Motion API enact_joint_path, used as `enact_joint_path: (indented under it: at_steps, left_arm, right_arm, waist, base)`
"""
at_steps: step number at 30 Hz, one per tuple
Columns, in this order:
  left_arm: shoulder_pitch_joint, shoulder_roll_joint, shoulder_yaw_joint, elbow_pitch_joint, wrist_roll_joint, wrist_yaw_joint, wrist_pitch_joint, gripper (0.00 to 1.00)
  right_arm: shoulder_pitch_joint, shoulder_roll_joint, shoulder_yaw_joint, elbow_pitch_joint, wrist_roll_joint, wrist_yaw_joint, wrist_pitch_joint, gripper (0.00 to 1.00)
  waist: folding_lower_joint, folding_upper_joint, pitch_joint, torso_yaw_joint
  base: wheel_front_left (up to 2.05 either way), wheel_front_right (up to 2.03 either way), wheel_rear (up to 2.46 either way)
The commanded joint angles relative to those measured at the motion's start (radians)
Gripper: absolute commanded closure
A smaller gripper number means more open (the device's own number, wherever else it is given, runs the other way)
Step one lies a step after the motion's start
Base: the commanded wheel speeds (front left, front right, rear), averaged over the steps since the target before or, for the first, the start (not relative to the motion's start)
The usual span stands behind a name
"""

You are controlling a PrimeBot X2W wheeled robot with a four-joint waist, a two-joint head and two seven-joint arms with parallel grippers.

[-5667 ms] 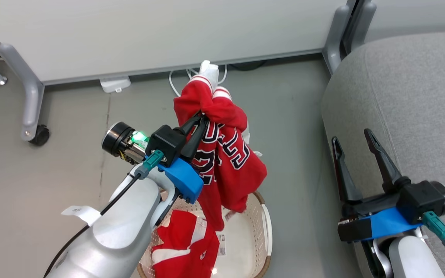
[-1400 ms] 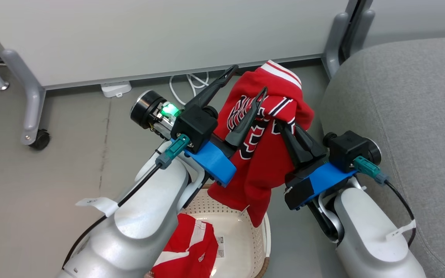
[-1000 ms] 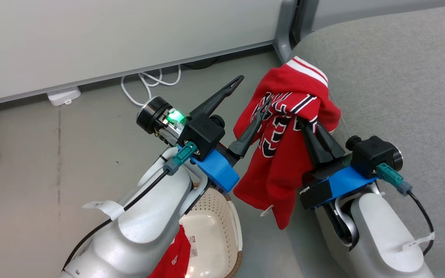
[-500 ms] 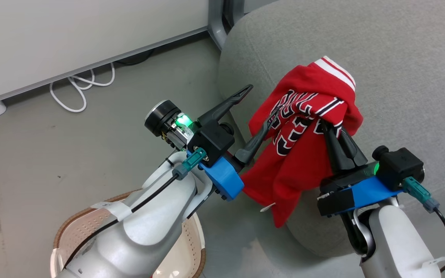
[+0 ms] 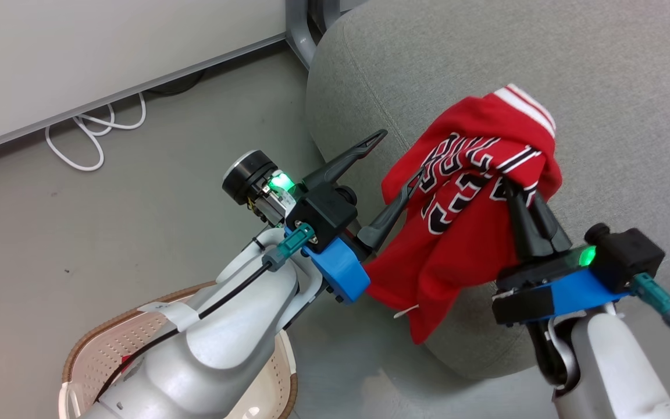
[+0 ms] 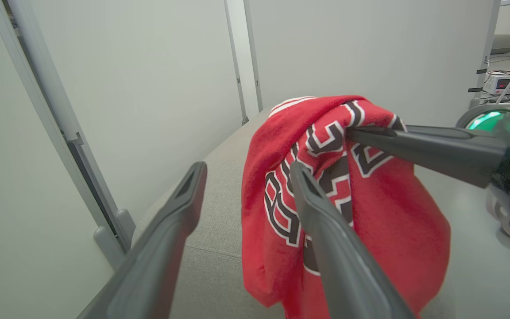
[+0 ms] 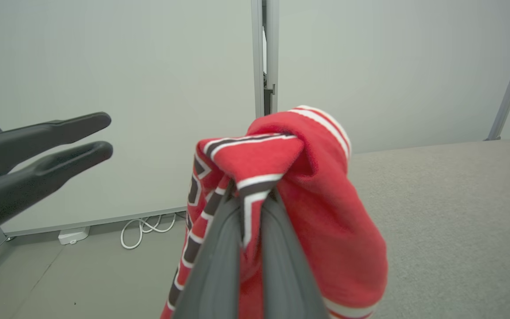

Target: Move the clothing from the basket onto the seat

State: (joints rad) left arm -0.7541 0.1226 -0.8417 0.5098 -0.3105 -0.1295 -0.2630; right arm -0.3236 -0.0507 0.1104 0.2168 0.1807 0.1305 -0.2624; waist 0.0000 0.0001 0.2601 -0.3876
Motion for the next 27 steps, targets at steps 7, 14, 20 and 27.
enact_joint_path:
  at_steps: [7, 14, 20, 27]
  left_arm:
    - [-0.037, 0.028, 0.002, -0.036, 0.005, -0.001, -0.001, 0.00]
    - [-0.110, 0.061, -0.001, -0.093, 0.027, -0.001, 0.029, 0.00]
    - [-0.183, 0.098, -0.012, -0.153, 0.049, -0.001, 0.060, 0.00]
    - [-0.236, 0.143, -0.020, -0.210, 0.069, -0.001, 0.088, 0.00]
  right_arm:
    - [-0.133, 0.000, -0.082, -0.062, -0.029, 0.000, -0.004, 1.00]
    - [-0.372, -0.022, -0.251, -0.141, -0.088, 0.000, -0.004, 1.00]
    - [-0.591, -0.137, -0.418, -0.193, -0.086, 0.000, -0.004, 1.00]
    - [-0.786, -0.341, -0.588, -0.132, -0.061, 0.000, -0.004, 1.00]
  waist:
    - [0.0000, -0.0001, 0.055, 0.029]
    - [0.0000, -0.0001, 0.222, 0.082]
    - [0.0000, -0.0001, 0.391, 0.126]
    - [0.0000, -0.0001, 0.542, 0.137]
  base:
    - [0.00, 0.00, 0.00]
    - [0.00, 0.00, 0.00]
    - [0.00, 0.00, 0.00]
    - [0.00, 0.00, 0.00]
